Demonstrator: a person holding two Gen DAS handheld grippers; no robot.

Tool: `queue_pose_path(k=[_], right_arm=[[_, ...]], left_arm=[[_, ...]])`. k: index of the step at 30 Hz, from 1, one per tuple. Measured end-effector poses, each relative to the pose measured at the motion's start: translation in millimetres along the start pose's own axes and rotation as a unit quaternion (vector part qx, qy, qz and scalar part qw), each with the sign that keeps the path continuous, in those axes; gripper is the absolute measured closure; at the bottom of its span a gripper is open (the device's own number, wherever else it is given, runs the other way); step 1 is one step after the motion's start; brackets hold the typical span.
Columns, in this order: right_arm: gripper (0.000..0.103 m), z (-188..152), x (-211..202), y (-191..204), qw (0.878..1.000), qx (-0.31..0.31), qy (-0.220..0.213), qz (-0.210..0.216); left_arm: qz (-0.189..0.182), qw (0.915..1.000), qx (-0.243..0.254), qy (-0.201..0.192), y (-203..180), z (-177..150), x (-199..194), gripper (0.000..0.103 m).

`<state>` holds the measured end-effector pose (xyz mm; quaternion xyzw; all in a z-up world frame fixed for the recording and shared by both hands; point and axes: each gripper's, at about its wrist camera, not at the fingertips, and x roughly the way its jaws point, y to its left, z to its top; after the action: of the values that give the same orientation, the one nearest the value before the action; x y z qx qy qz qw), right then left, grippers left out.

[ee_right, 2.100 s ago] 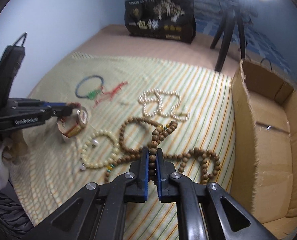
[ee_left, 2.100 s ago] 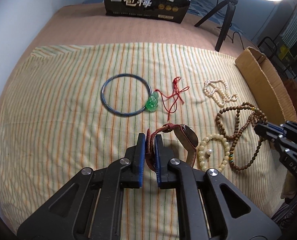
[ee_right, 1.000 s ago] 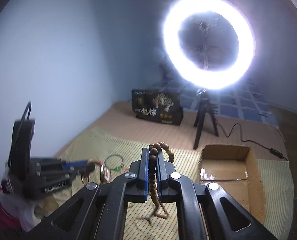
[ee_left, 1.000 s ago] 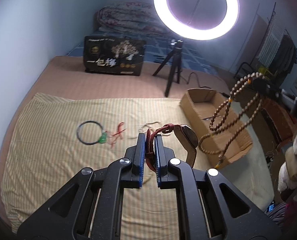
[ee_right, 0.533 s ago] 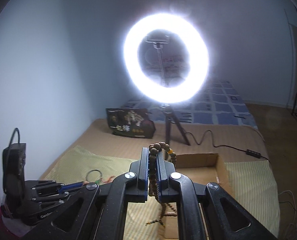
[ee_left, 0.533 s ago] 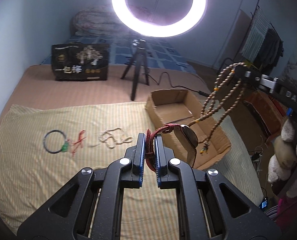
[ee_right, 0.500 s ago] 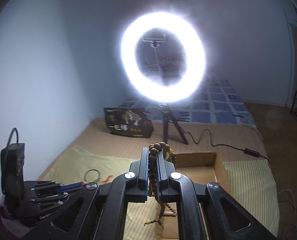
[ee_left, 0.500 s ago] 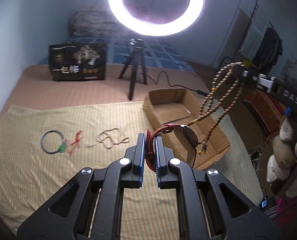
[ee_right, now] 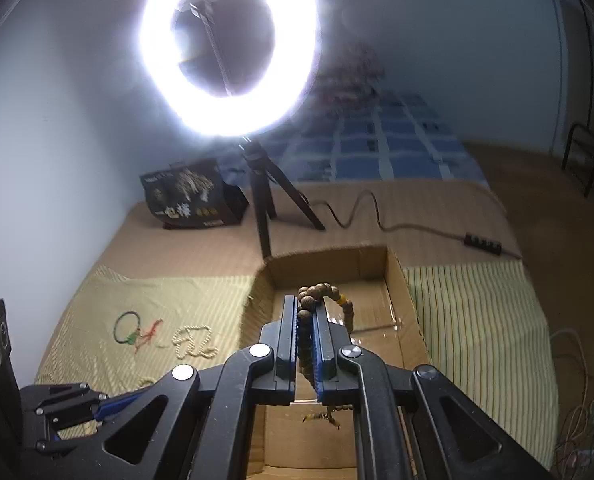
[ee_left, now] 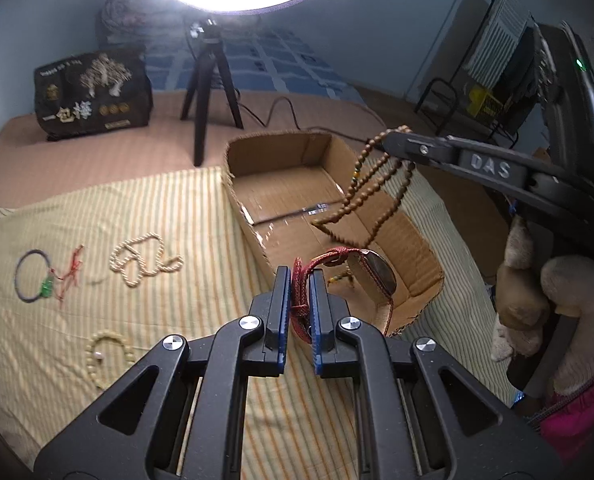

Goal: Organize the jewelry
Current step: 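Carry the watch with the left tool while the right tool lowers the bead strand into the box, then open the left tool to drop the watch into the box while the right tool withdraws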

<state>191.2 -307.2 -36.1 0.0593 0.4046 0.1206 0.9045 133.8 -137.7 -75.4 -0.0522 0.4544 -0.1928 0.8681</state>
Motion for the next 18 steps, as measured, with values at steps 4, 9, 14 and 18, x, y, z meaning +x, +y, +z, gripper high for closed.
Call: queue_pose_path(k=[4,9,14,18], right_arm=[[0.099,-0.7,18.0,-14.5,1.000,0.012,0.017,-0.004],[0.099,-2.1,40.1,-26.7,0.999,0.027,0.041,-0.001],[0.099,-2.9,57.1,-31.9,0.998,0.028,0.060,-0.005],[0.062,-2.7,60.6,-33.5,0.997,0.029,0.062,-0.019]], left_arm=[[0.002,0.9999,0.005,0.014,-6.7,-2.2,16.0,0.096],[-0.004,0.9996,-0.002,0.028,-8.3,-2.1,27.4,0.096],[-0.015,0.9991,-0.003,0.041,-10.6,-1.1,38.8,0.096],[-0.013,0.9991,0.003,0.041,-12.4,-0.1,43.6,0.093]])
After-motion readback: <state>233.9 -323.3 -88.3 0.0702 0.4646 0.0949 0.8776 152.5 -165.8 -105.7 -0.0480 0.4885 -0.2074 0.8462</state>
